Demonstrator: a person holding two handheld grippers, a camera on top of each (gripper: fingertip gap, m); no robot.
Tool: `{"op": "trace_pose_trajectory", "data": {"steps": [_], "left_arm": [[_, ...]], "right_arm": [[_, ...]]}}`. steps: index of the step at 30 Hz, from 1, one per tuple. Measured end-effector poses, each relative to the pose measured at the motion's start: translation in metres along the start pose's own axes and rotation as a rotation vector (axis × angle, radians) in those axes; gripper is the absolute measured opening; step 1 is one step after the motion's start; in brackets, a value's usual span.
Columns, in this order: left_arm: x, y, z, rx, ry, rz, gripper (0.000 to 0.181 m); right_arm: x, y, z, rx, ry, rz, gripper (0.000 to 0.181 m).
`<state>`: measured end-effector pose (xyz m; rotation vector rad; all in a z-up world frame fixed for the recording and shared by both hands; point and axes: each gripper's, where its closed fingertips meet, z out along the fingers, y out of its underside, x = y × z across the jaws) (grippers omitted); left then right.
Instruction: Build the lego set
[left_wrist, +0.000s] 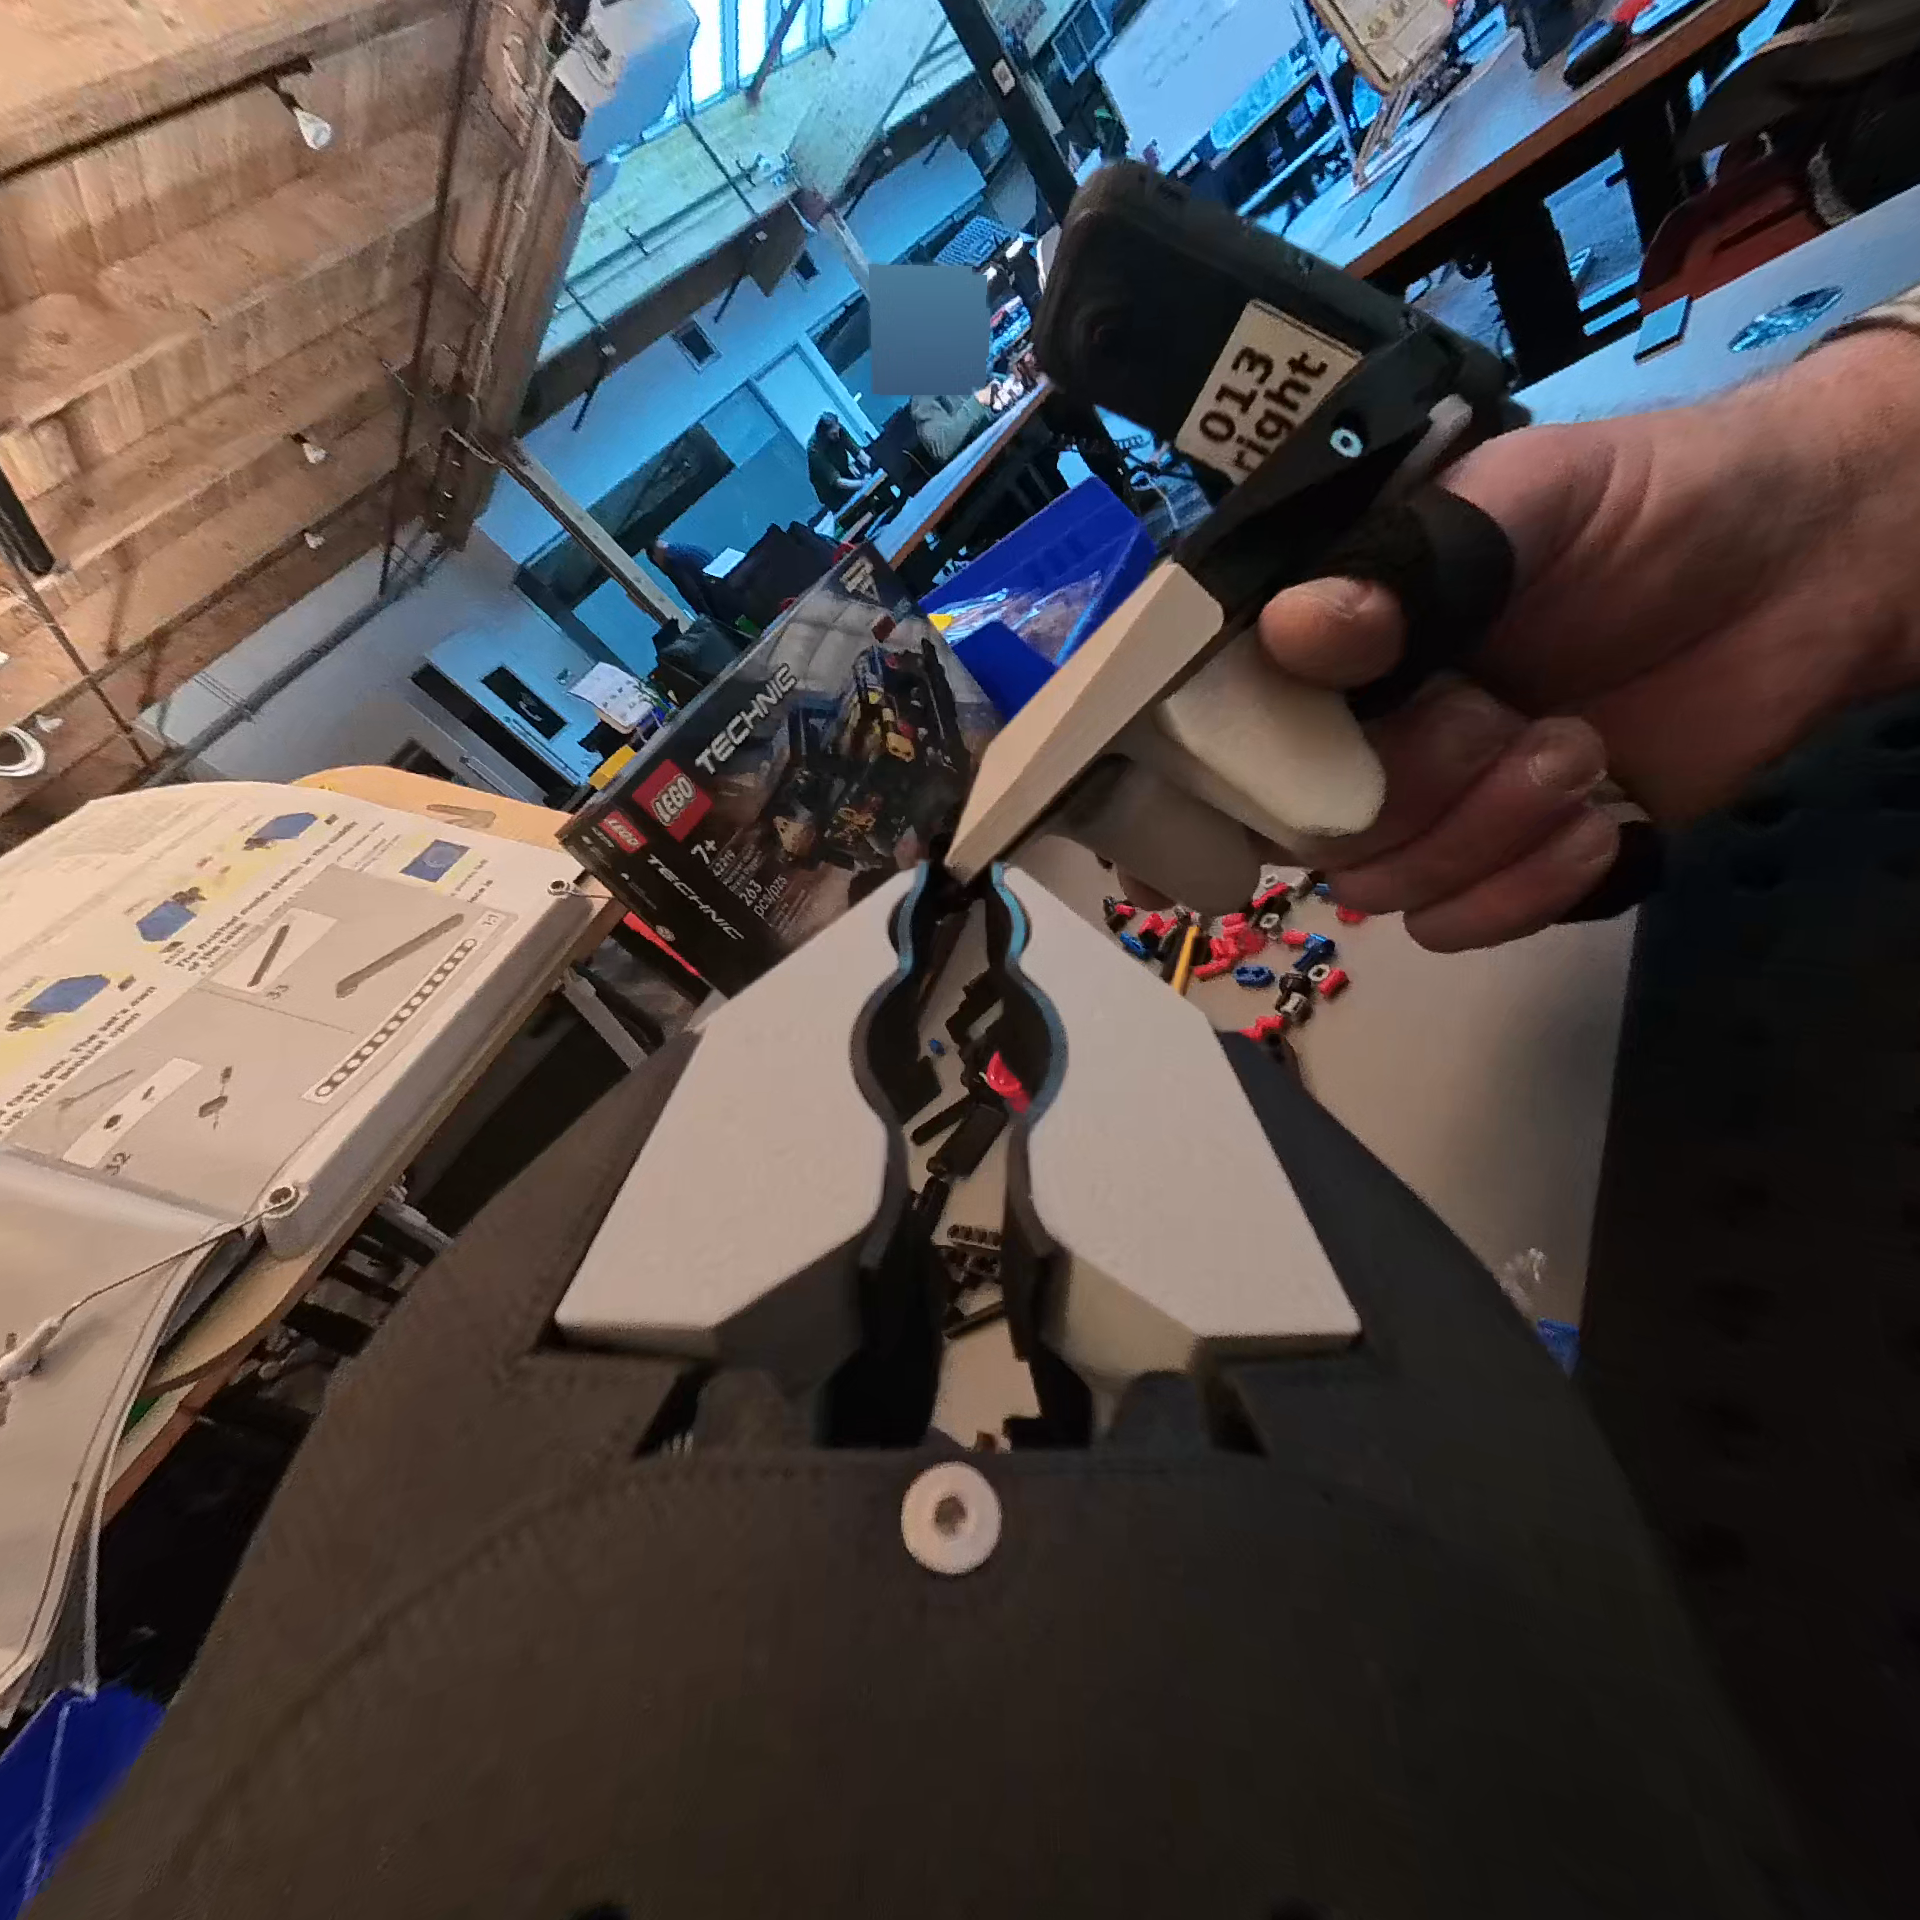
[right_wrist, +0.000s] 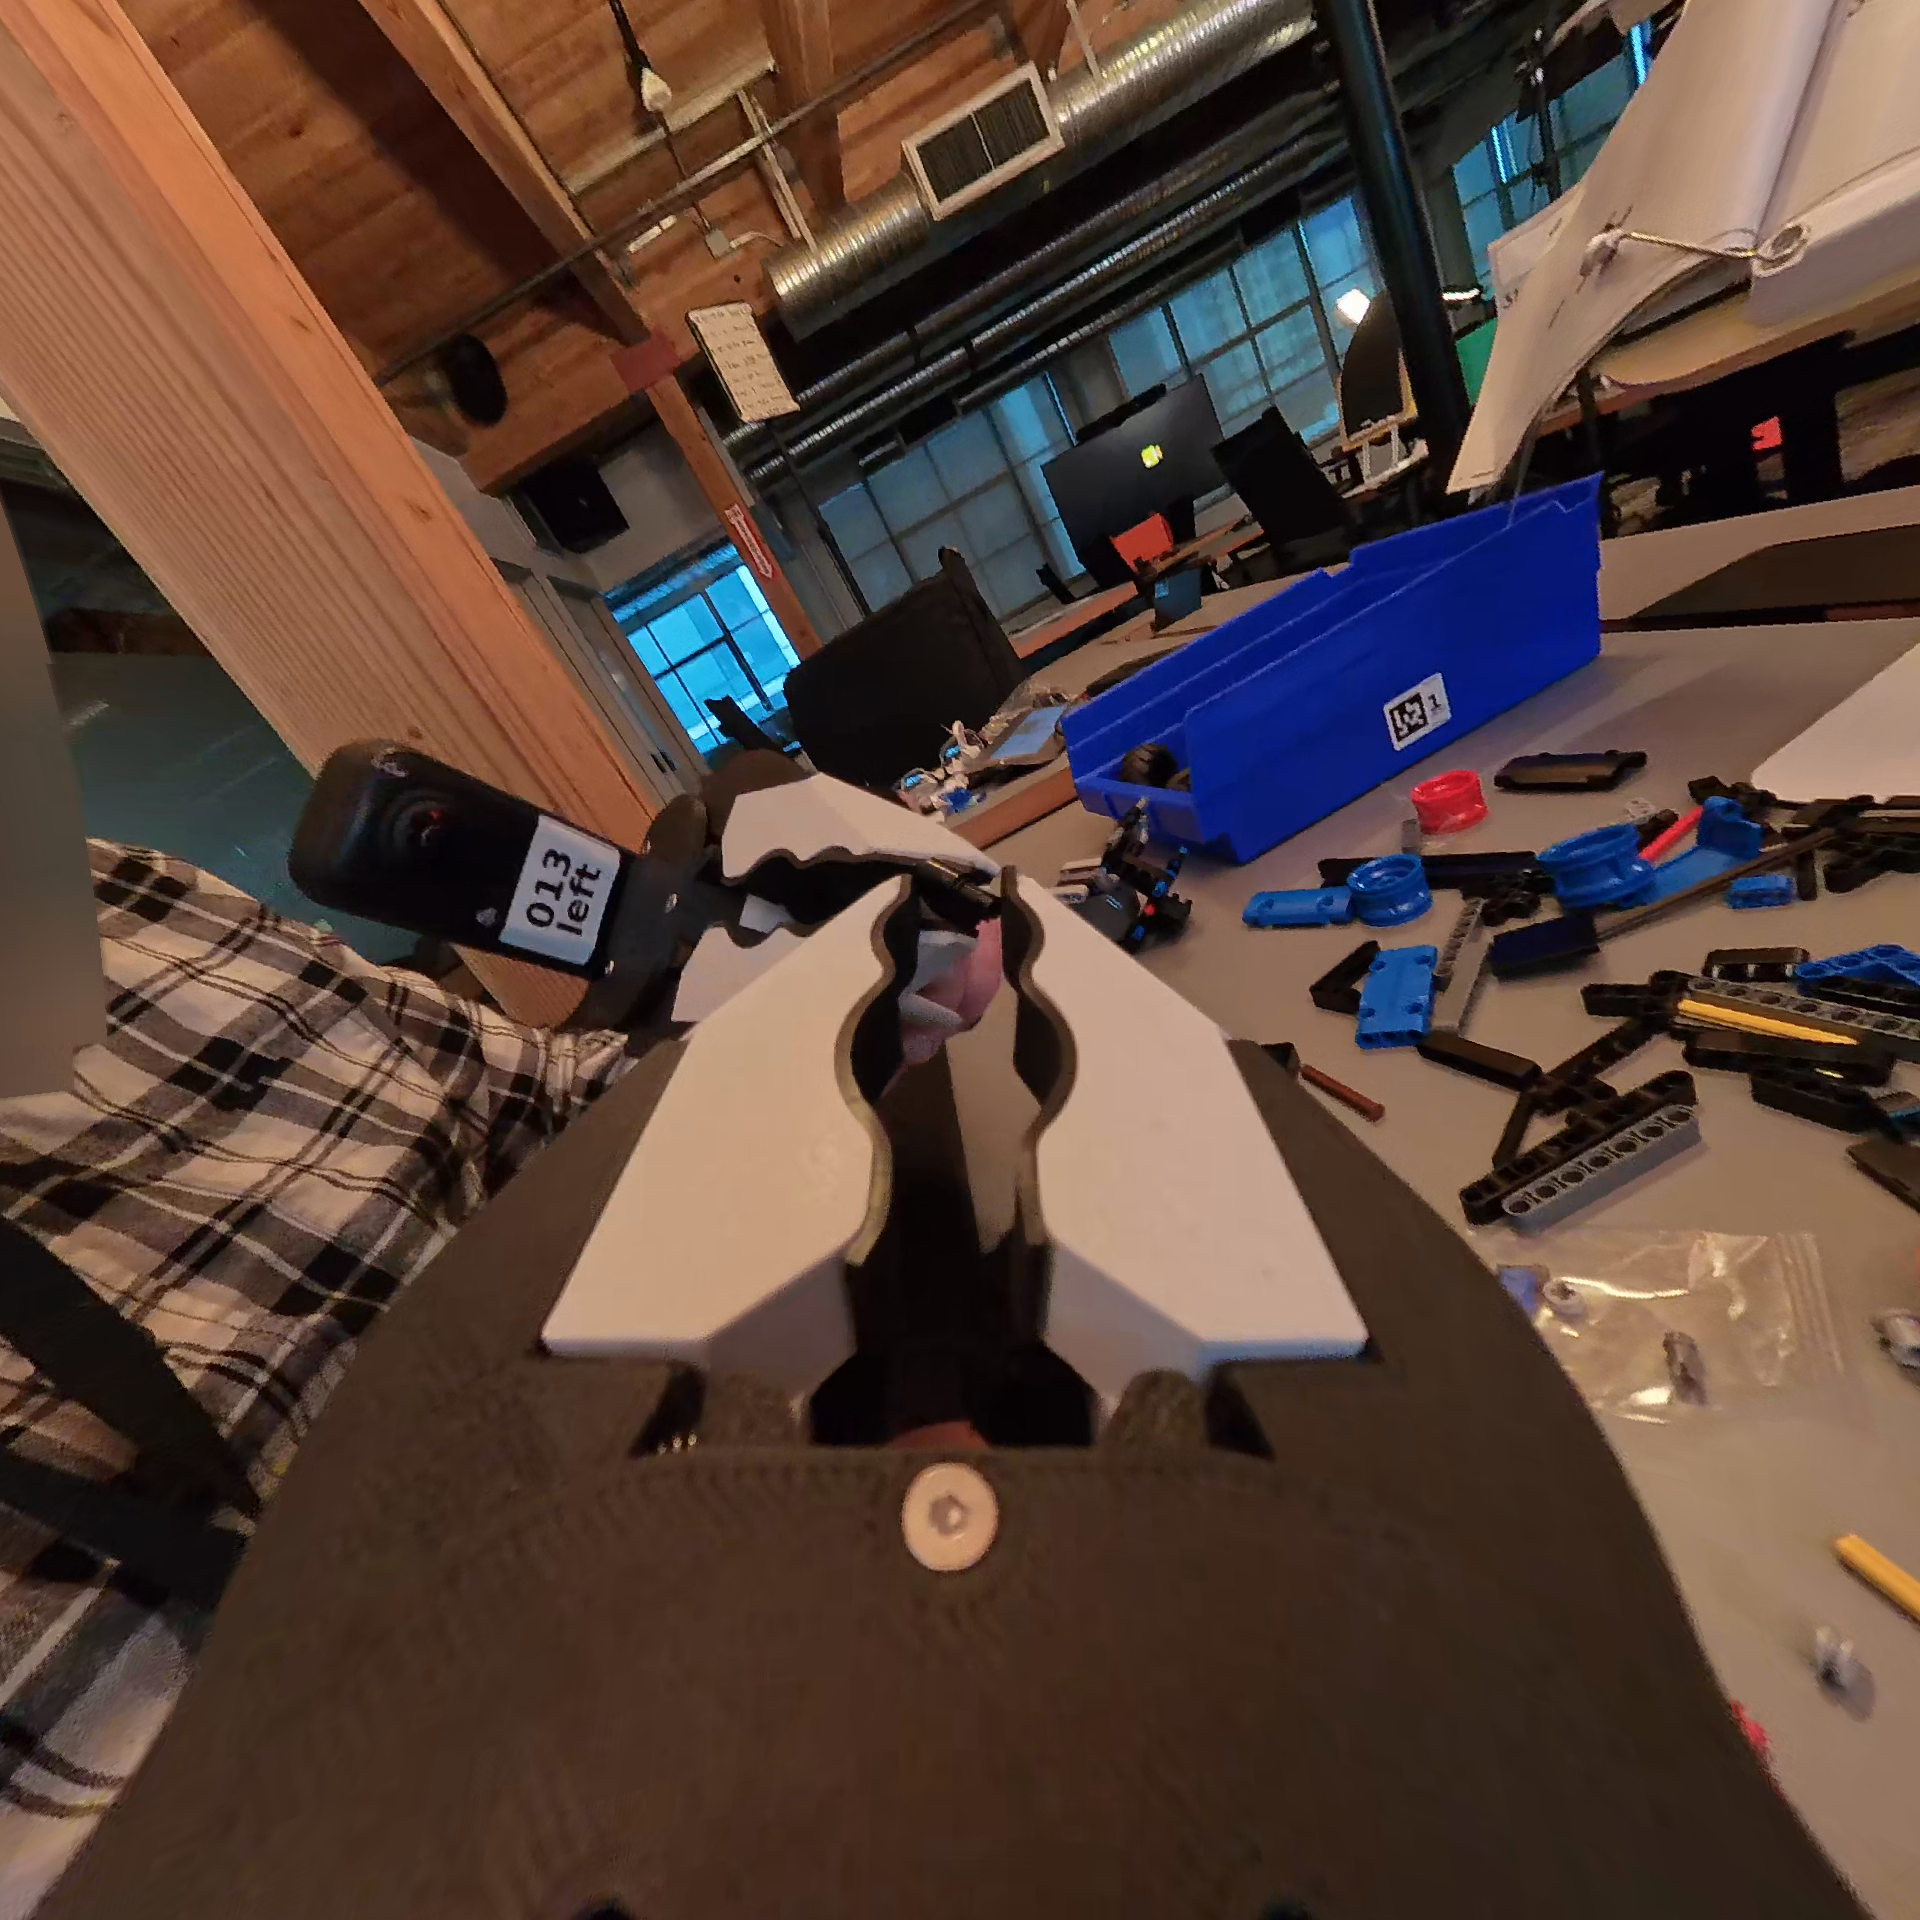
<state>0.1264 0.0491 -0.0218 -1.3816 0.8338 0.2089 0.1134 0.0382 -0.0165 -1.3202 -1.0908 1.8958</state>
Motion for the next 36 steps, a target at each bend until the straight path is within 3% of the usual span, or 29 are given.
{"op": "trace_pose_trajectory", "data": {"steps": [3,7,10,14,19,21,25,27,31,36], "left_arm": [[0.005,0.009,0.0,-0.04,0.056,-0.014,0.006],[0.023,0.035,-0.002,-0.156,0.188,-0.051,0.005],[0.039,0.058,-0.006,-0.254,0.301,-0.112,0.006],[0.061,0.081,-0.011,-0.38,0.417,-0.114,0.006],[0.083,0.102,-0.018,-0.513,0.524,-0.084,0.006],[0.084,0.106,-0.019,-0.548,0.538,-0.087,0.006],[0.084,0.114,-0.021,-0.609,0.561,-0.097,0.006],[0.084,0.116,-0.022,-0.623,0.568,-0.099,0.006],[0.08,0.117,-0.023,-0.644,0.567,-0.096,0.006],[0.078,0.113,-0.021,-0.65,0.574,-0.085,0.006]], "right_arm": [[0.007,0.007,0.0,-0.07,0.043,-0.035,0.016],[0.033,0.026,-0.014,-0.279,0.185,-0.216,0.039],[0.052,0.054,-0.03,-0.534,0.251,-0.41,0.034],[0.066,0.095,-0.046,-0.822,0.203,-0.551,0.026],[0.079,0.123,-0.05,-1.014,0.183,-0.673,0.017],[0.082,0.126,-0.048,-1.031,0.191,-0.677,0.006],[0.082,0.128,-0.04,-1.015,0.218,-0.627,0.007],[0.08,0.124,-0.037,-0.996,0.219,-0.63,0.015],[0.061,0.111,-0.024,-0.899,0.143,-0.666,0.012],[0.055,0.116,-0.01,-0.903,0.065,-0.707,0.008]]}}
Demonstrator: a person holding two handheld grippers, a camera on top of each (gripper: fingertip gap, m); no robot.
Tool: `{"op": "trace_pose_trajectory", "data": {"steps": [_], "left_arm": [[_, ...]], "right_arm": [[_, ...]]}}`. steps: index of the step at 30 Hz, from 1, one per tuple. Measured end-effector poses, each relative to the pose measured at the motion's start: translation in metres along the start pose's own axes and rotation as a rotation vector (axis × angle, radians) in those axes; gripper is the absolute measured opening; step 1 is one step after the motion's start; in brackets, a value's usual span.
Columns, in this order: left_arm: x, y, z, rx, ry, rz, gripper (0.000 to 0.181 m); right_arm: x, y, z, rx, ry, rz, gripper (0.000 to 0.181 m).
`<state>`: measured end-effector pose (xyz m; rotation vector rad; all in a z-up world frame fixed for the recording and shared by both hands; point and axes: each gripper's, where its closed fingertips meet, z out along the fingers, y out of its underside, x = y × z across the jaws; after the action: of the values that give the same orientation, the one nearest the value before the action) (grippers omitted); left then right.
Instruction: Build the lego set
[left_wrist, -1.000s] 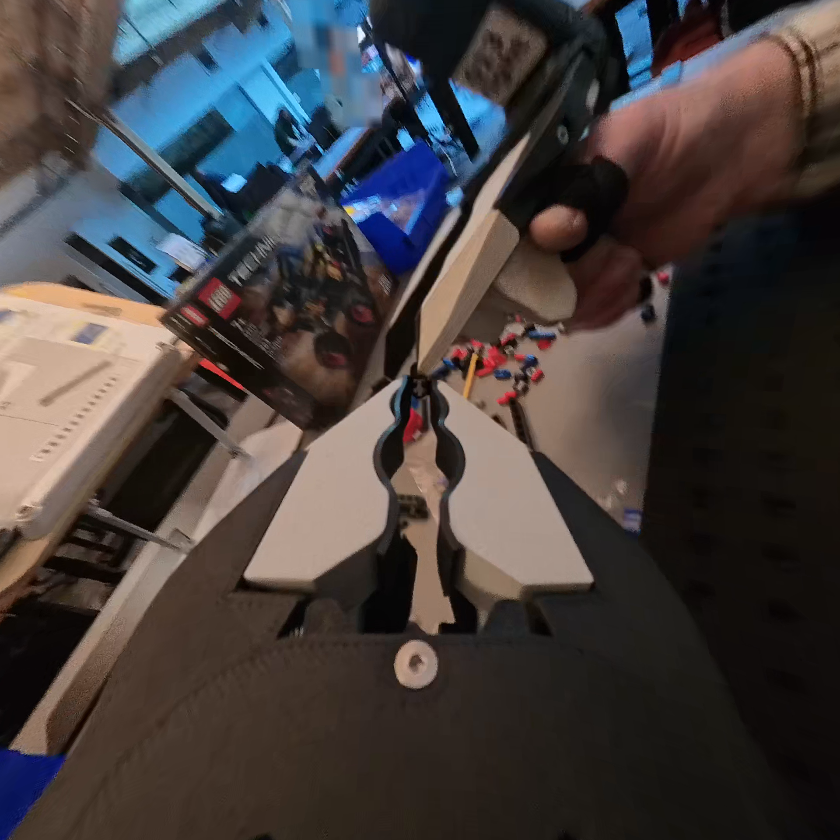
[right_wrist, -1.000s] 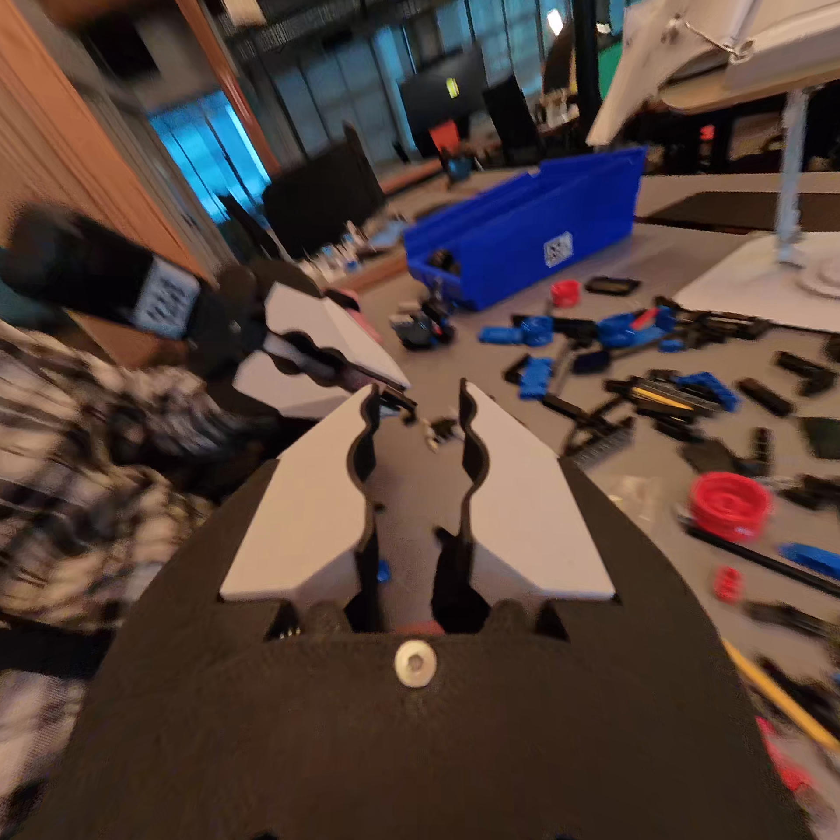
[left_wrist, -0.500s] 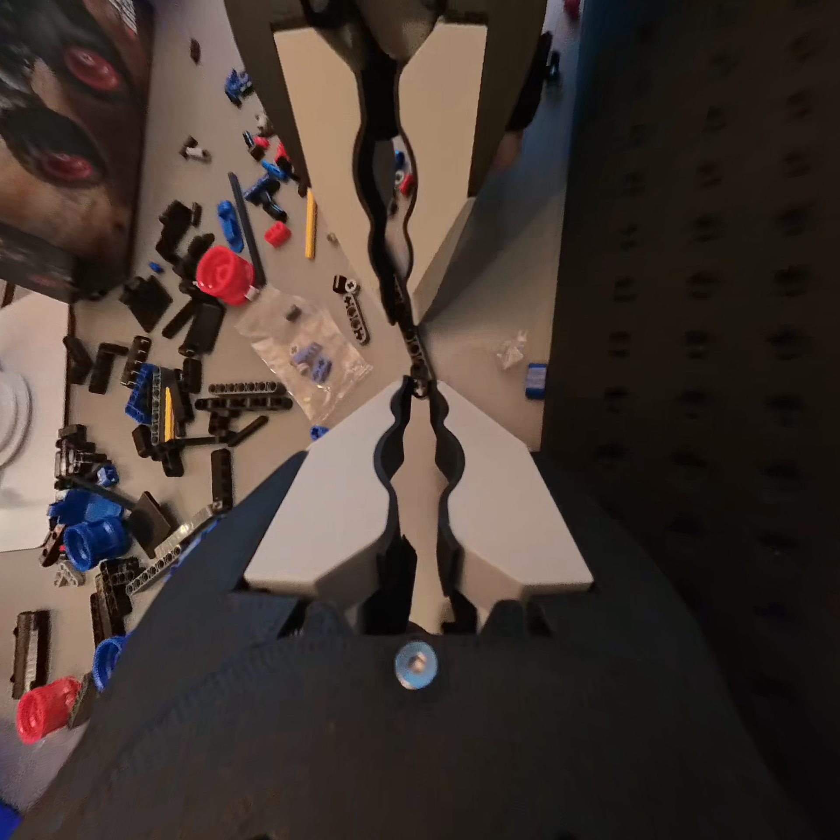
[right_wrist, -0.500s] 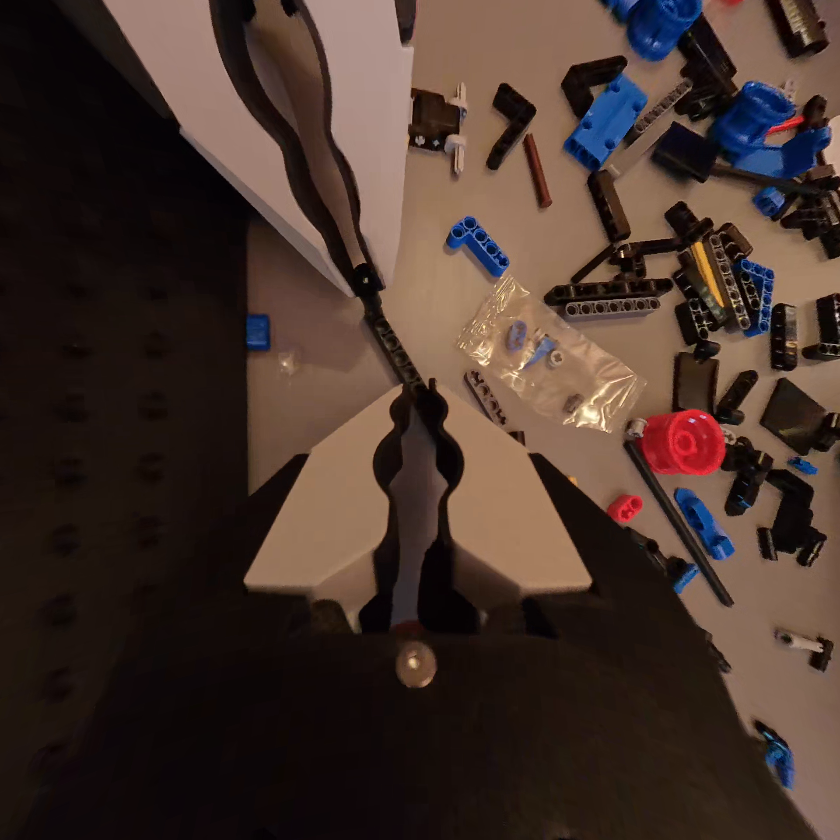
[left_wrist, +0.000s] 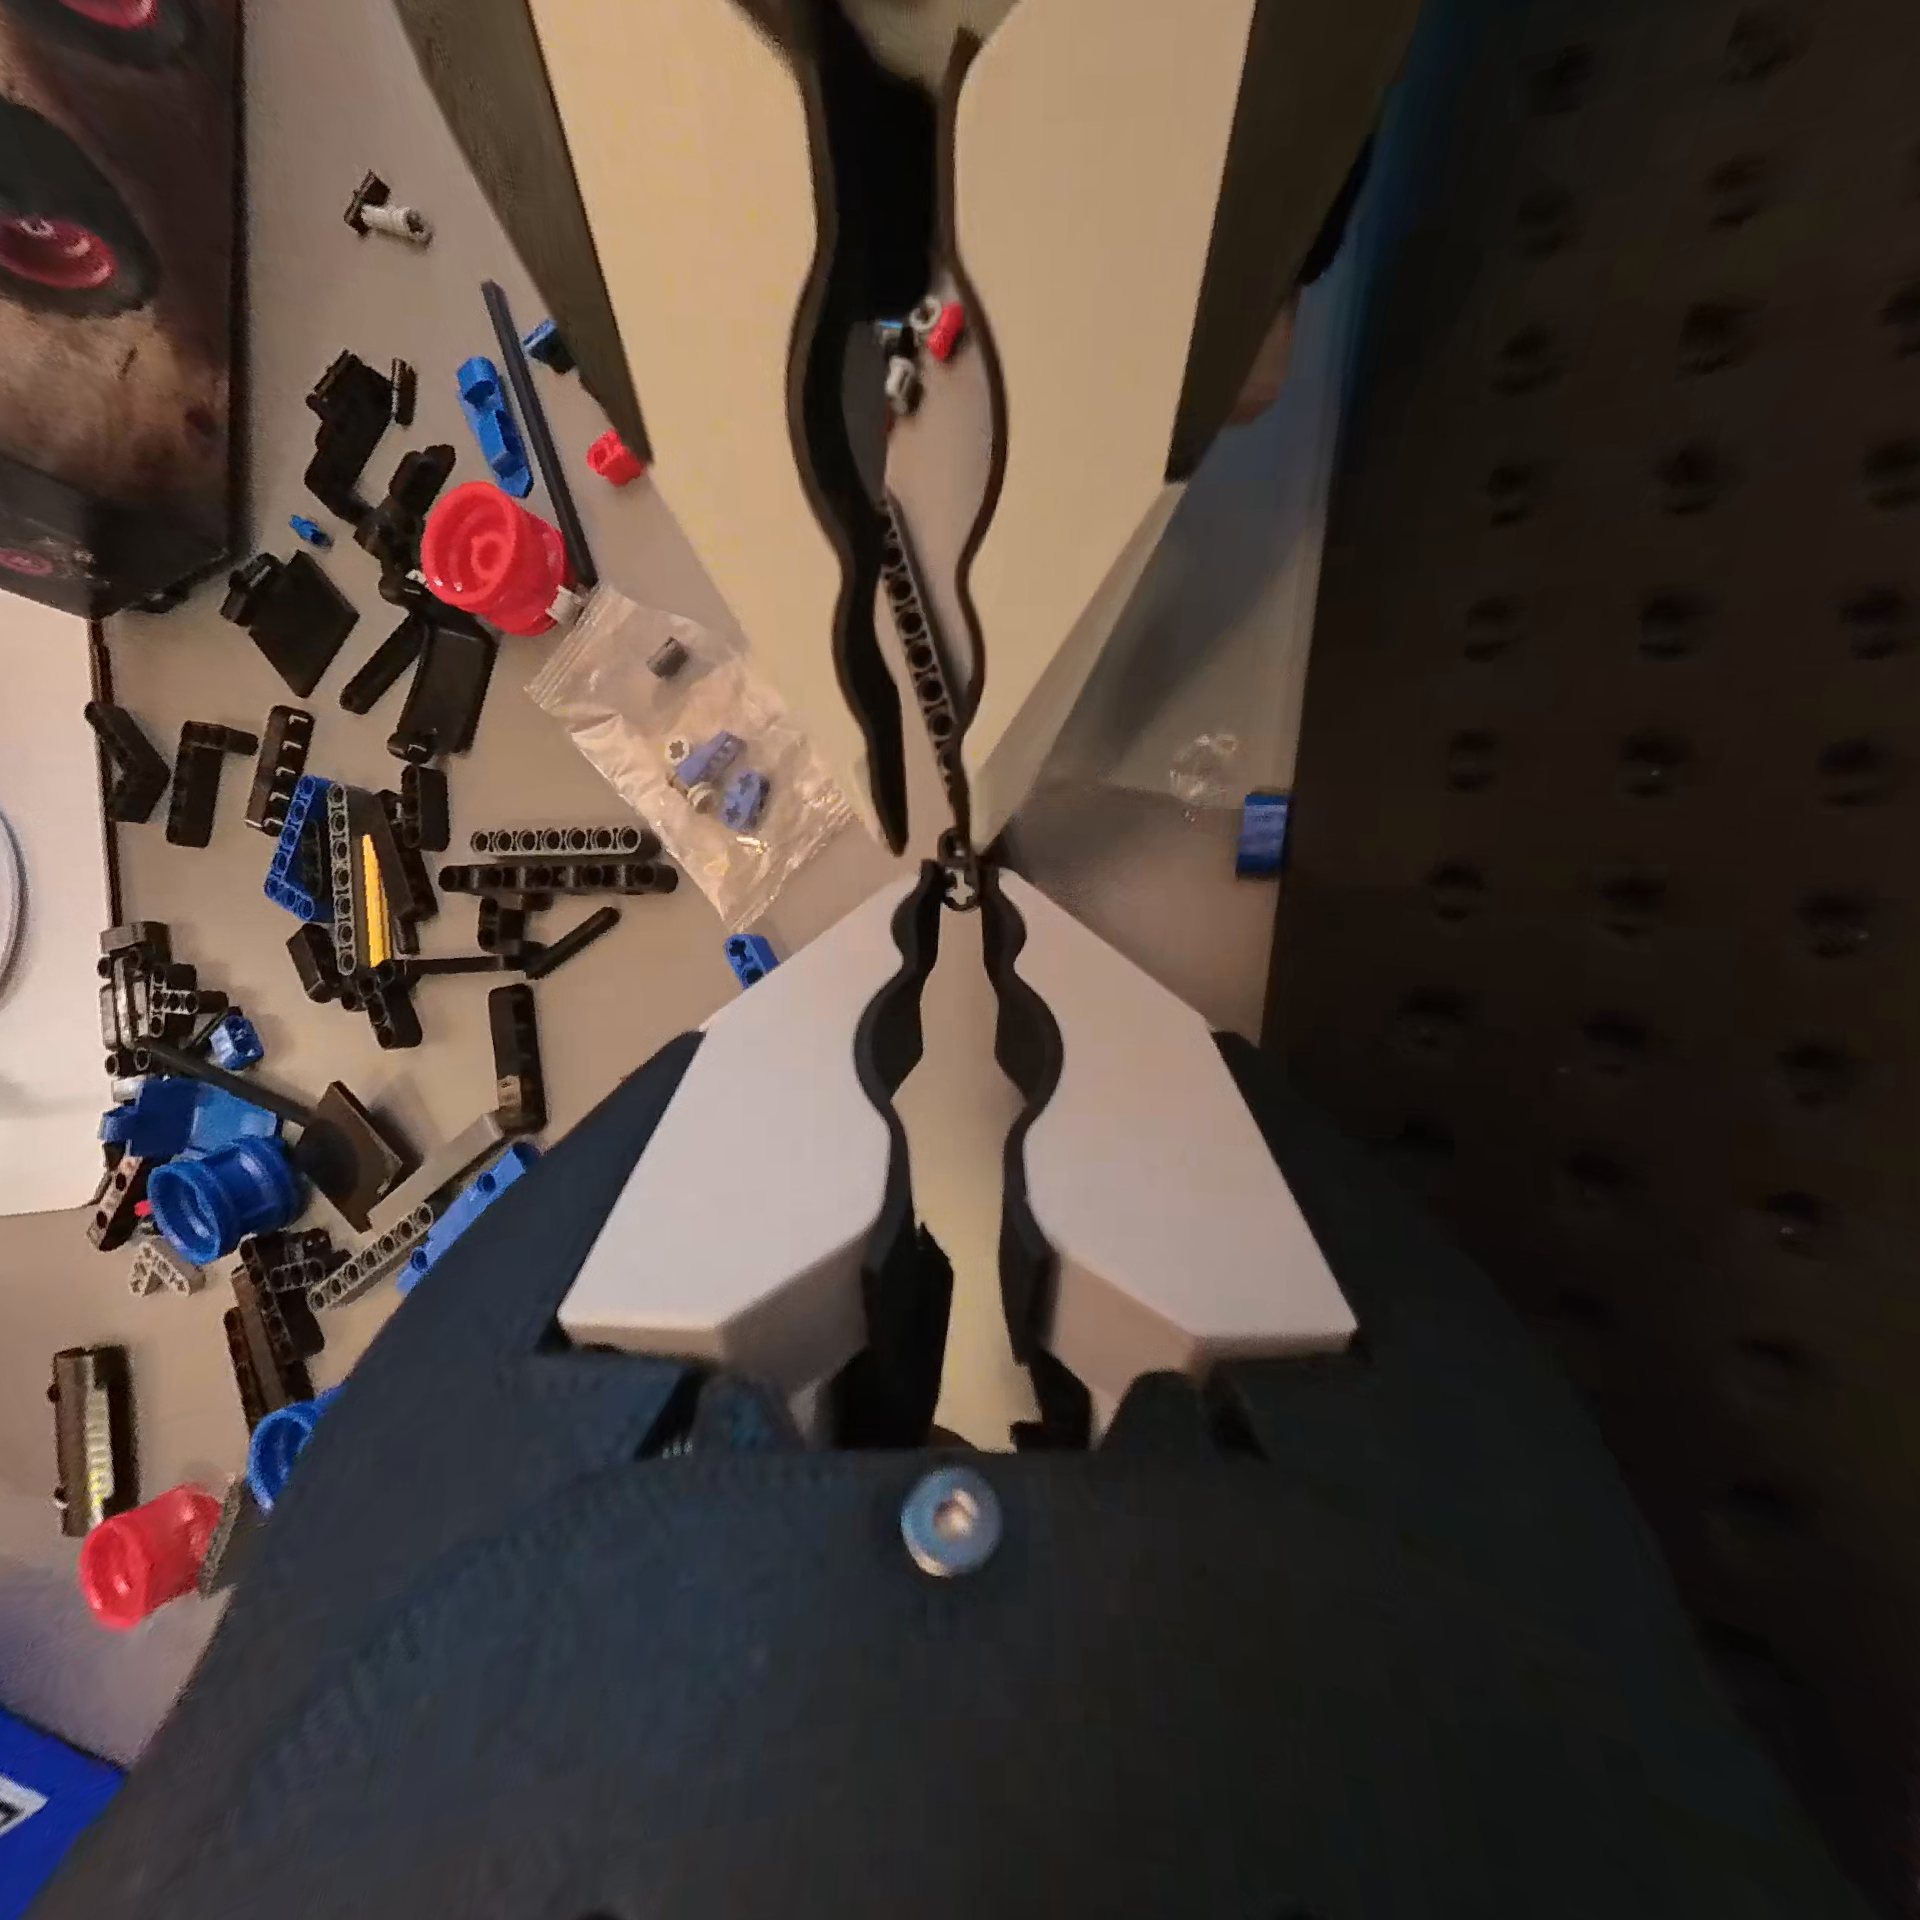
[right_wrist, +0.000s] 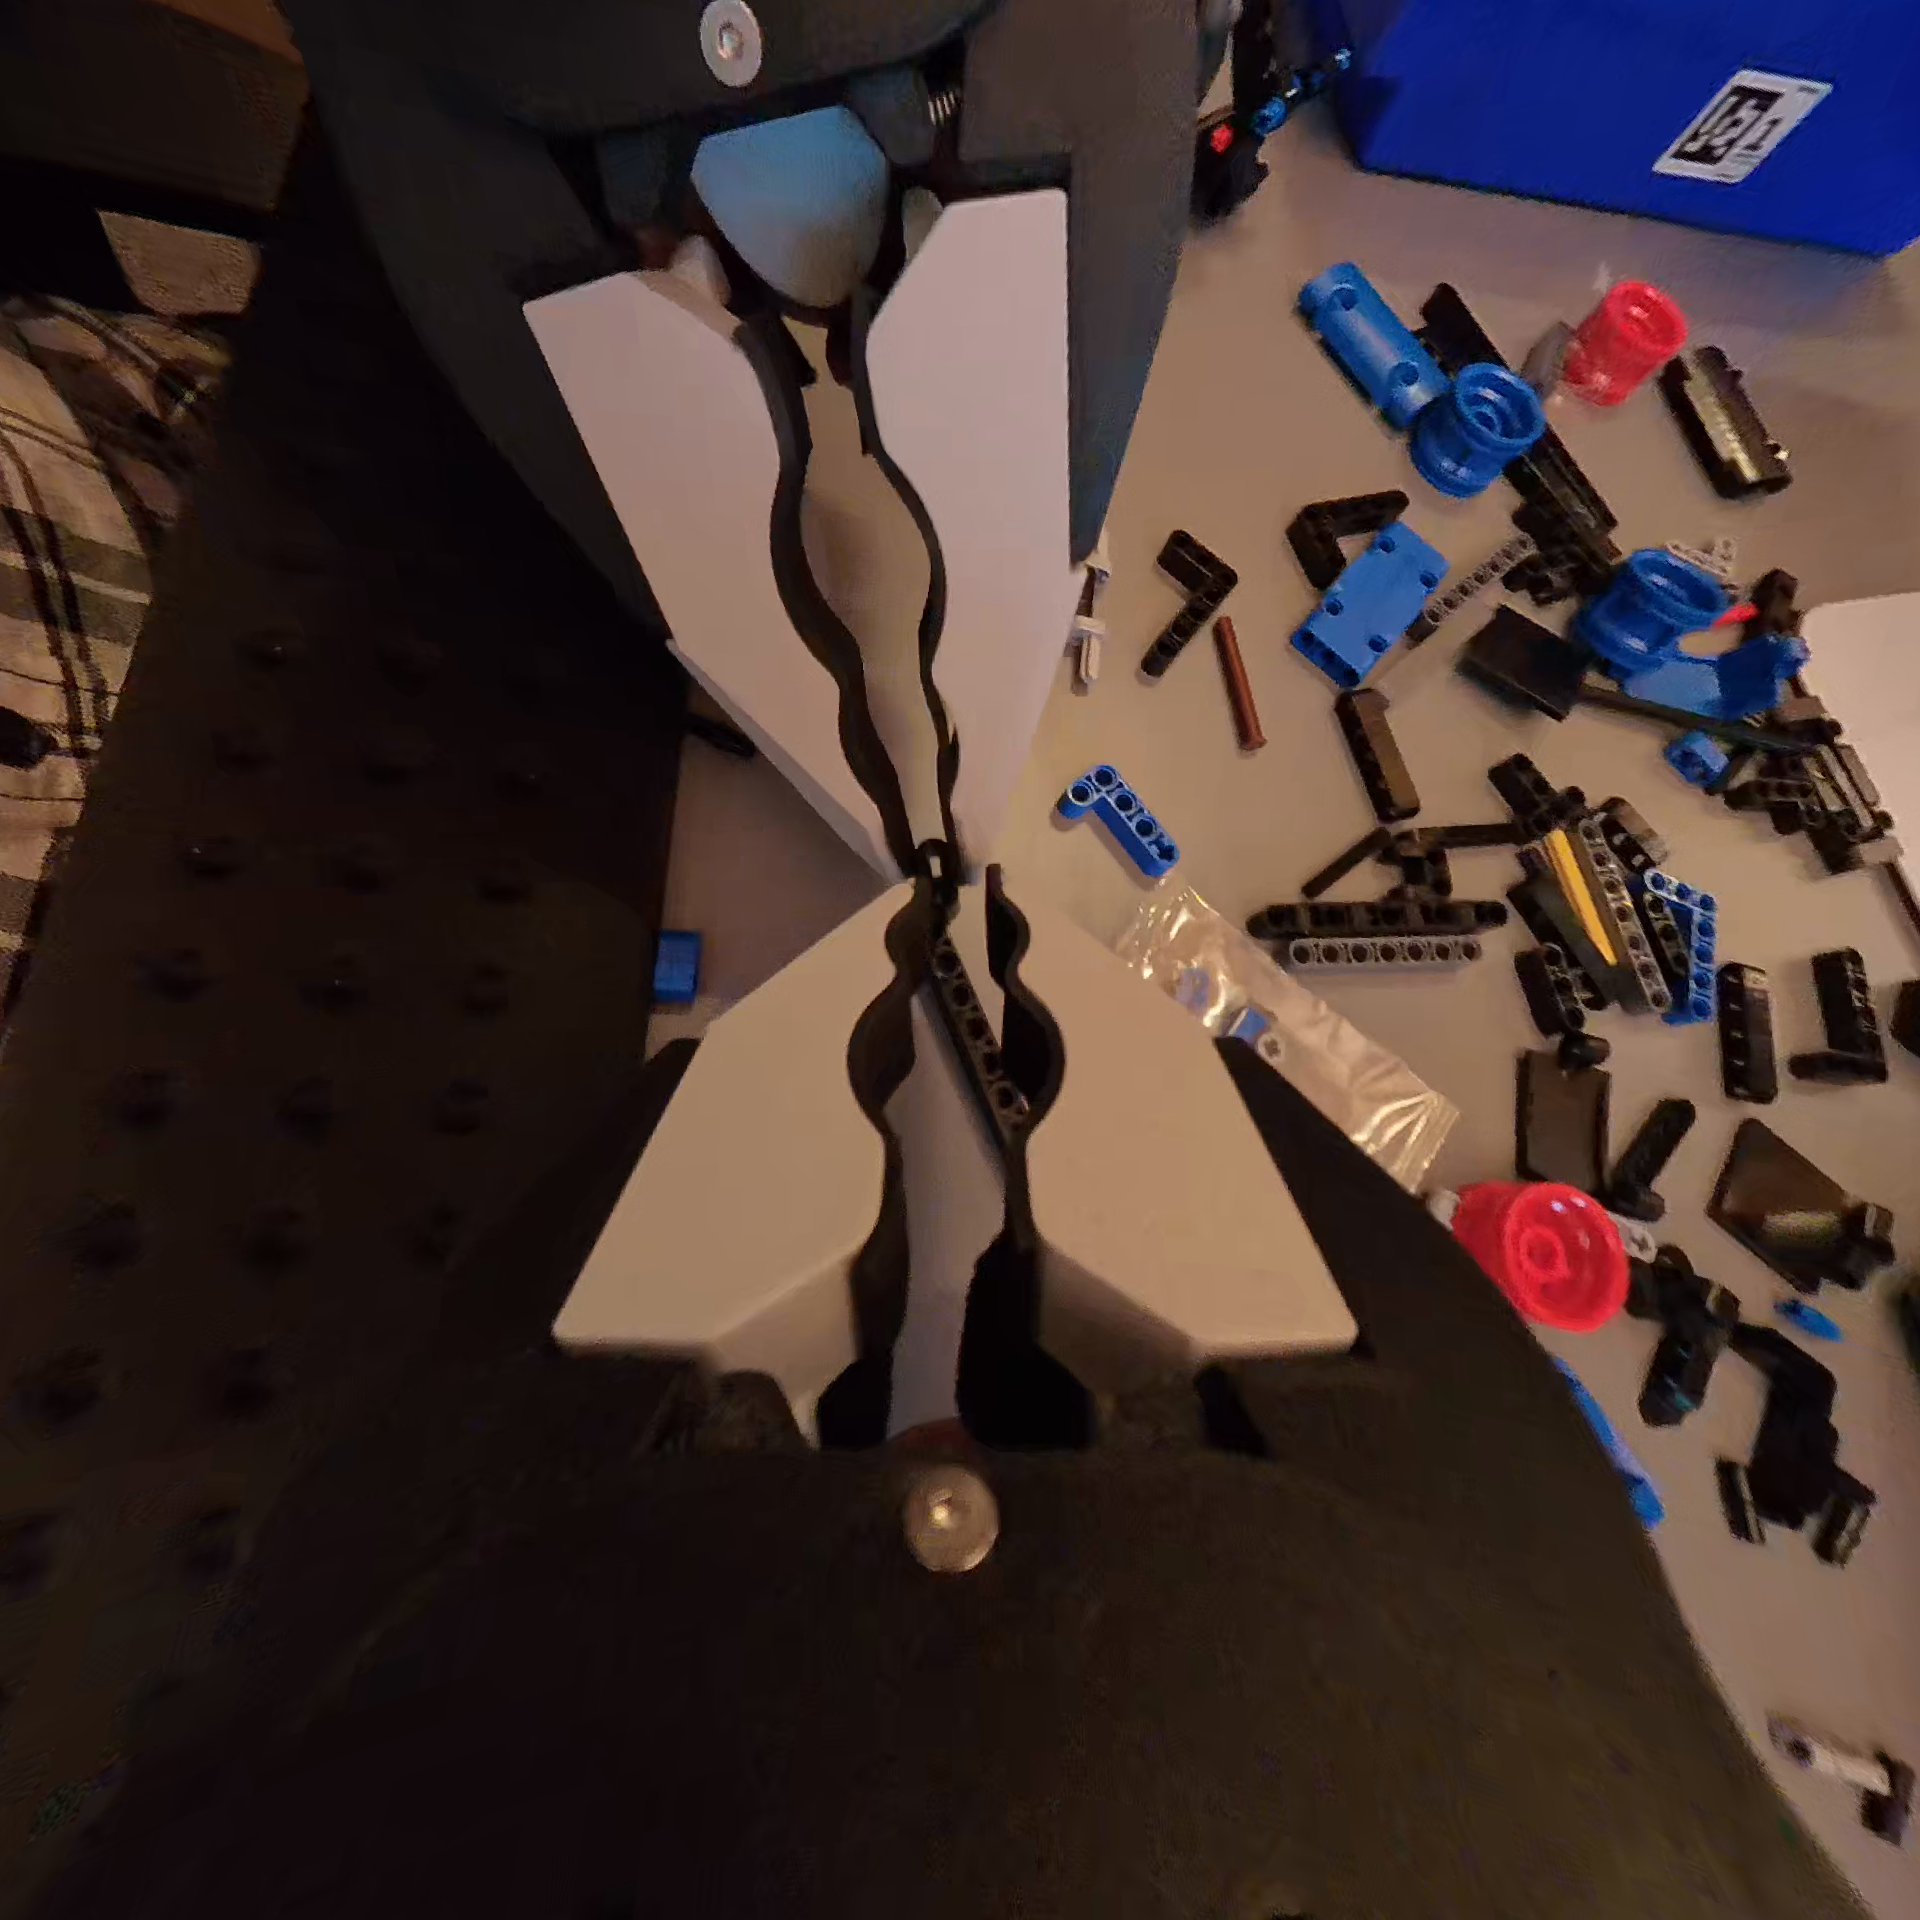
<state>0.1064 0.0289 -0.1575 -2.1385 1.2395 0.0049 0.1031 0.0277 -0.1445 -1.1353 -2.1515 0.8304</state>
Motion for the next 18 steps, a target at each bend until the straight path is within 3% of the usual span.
{"op": "trace_pose_trajectory", "data": {"steps": [10,18], "left_arm": [[0.003,0.004,0.007,-0.003,0.084,-0.087,0.006],[0.005,0.003,0.008,-0.005,0.137,-0.132,0.006]], "right_arm": [[0.001,0.005,0.008,0.026,-0.158,0.097,0.0],[0.003,0.012,0.012,-0.004,-0.2,0.123,0.0]]}}
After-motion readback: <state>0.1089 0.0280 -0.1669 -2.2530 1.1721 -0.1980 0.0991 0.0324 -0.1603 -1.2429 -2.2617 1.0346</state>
